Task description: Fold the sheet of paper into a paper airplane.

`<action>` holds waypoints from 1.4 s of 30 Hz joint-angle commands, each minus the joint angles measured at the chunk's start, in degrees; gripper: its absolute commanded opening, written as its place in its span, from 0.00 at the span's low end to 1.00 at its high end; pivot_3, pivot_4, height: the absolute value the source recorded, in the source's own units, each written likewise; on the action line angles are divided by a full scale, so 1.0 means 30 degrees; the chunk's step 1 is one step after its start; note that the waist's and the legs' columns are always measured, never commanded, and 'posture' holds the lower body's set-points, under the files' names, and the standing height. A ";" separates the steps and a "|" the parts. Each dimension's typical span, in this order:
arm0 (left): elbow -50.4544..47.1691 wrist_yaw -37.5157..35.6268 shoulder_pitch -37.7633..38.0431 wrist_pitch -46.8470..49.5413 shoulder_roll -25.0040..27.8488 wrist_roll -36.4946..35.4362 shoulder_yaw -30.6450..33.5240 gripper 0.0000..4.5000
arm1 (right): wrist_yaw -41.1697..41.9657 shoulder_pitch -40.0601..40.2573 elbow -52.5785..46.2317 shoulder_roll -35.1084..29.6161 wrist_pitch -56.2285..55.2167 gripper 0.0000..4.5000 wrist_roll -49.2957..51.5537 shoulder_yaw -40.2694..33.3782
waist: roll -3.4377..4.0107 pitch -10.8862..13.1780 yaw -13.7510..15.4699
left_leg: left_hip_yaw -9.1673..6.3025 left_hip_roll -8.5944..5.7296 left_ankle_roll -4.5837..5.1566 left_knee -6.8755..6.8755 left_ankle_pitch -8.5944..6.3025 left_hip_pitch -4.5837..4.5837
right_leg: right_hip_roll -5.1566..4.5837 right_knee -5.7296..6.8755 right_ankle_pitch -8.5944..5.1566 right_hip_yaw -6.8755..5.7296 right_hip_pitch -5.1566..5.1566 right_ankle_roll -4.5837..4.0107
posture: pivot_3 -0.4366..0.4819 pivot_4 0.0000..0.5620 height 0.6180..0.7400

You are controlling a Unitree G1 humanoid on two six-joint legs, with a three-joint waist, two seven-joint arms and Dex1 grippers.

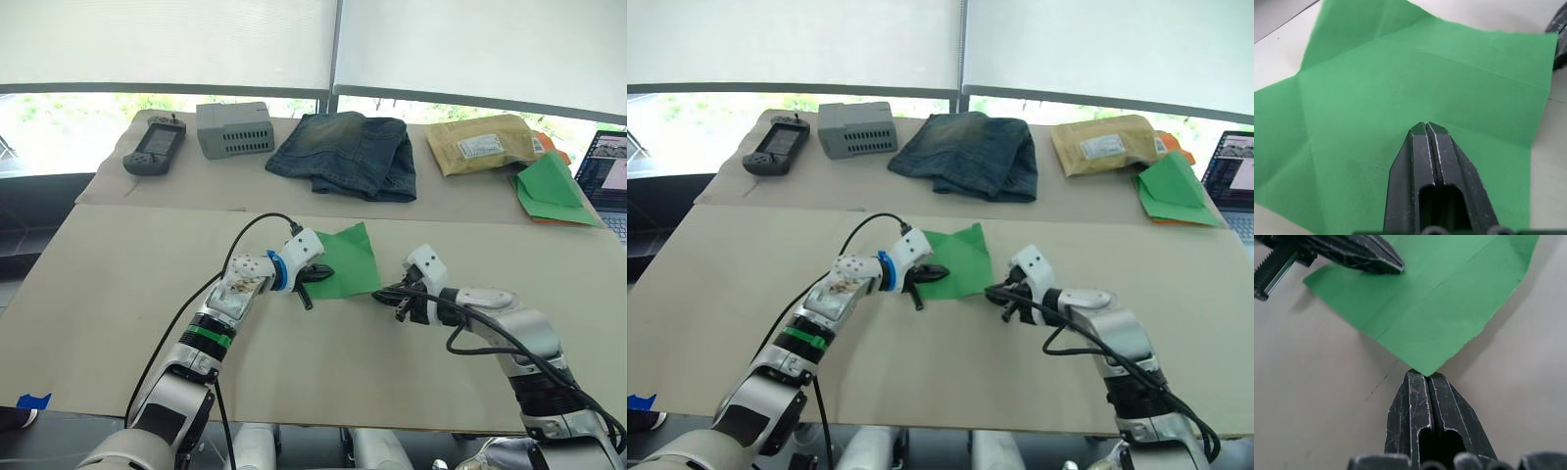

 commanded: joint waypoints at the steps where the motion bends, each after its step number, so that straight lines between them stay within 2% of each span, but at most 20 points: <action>1: 0.0045 -0.0148 -0.0136 -0.0112 0.0129 0.0404 -0.0295 0.00 | -0.0226 -0.0419 -0.0508 0.0631 -0.1501 0.01 0.0545 -0.0702 | 0.0000 0.0000 -0.0007 | -0.0001 0.0000 0.0000 -0.0001 0.0000 0.0001 | 0.0001 0.0001 -0.0001 0.0000 0.0000 0.0001 | 0.48 0.27 1.00; 11: 0.0117 -0.0258 -0.0300 -0.0160 0.0023 0.0468 -0.0388 0.00 | -0.0018 -0.0883 0.0181 0.1220 -0.2618 0.01 -0.0542 0.1393 | 0.0001 0.0000 0.0003 | 0.0000 -0.0001 0.0000 0.0000 0.0000 -0.0001 | 0.0000 0.0000 0.0000 -0.0002 0.0000 0.0000 | 0.48 0.27 1.00; 15: 0.0044 -0.0239 -0.0173 -0.0128 0.0110 0.0468 -0.0246 0.00 | 0.0054 -0.2401 0.2019 0.1796 -0.3659 0.01 -0.1240 0.2080 | 0.0002 -0.0001 -0.0033 | 0.0004 0.0000 0.0000 0.0000 0.0000 0.0007 | 0.0000 0.0002 0.0001 -0.0001 0.0000 -0.0003 | 0.48 0.27 1.00; 25: -0.0654 -0.0062 0.0381 0.0207 0.0349 0.0374 0.0005 0.00 | 0.0803 -0.3942 0.3495 0.1815 -0.4840 0.01 -0.1425 0.1919 | 0.0002 -0.0001 -0.0013 | -0.0002 0.0001 0.0000 -0.0007 0.0000 0.0000 | 0.0001 -0.0001 0.0007 -0.0003 -0.0002 -0.0013 | 0.48 0.27 1.00; 34: -0.1020 0.0095 0.0700 0.0500 0.0632 0.0271 0.0299 0.00 | 0.0886 -0.4980 0.6770 0.3797 -0.6732 0.01 -0.2215 0.2755 | 0.0005 -0.0002 -0.0100 | 0.0000 0.0006 -0.0001 -0.0010 0.0000 0.0006 | 0.0006 0.0005 0.0009 -0.0003 -0.0002 -0.0017 | 0.48 0.27 1.00; 42: -0.1905 0.0383 0.0996 0.1299 0.1178 -0.0160 0.1247 0.00 | 0.1214 -0.5038 0.8315 0.4112 -0.7002 0.01 -0.3178 0.3565 | 0.0007 -0.0003 -0.0186 | -0.0001 0.0012 -0.0001 -0.0011 0.0000 0.0017 | 0.0007 0.0013 0.0011 -0.0002 0.0000 -0.0019 | 0.48 0.27 1.00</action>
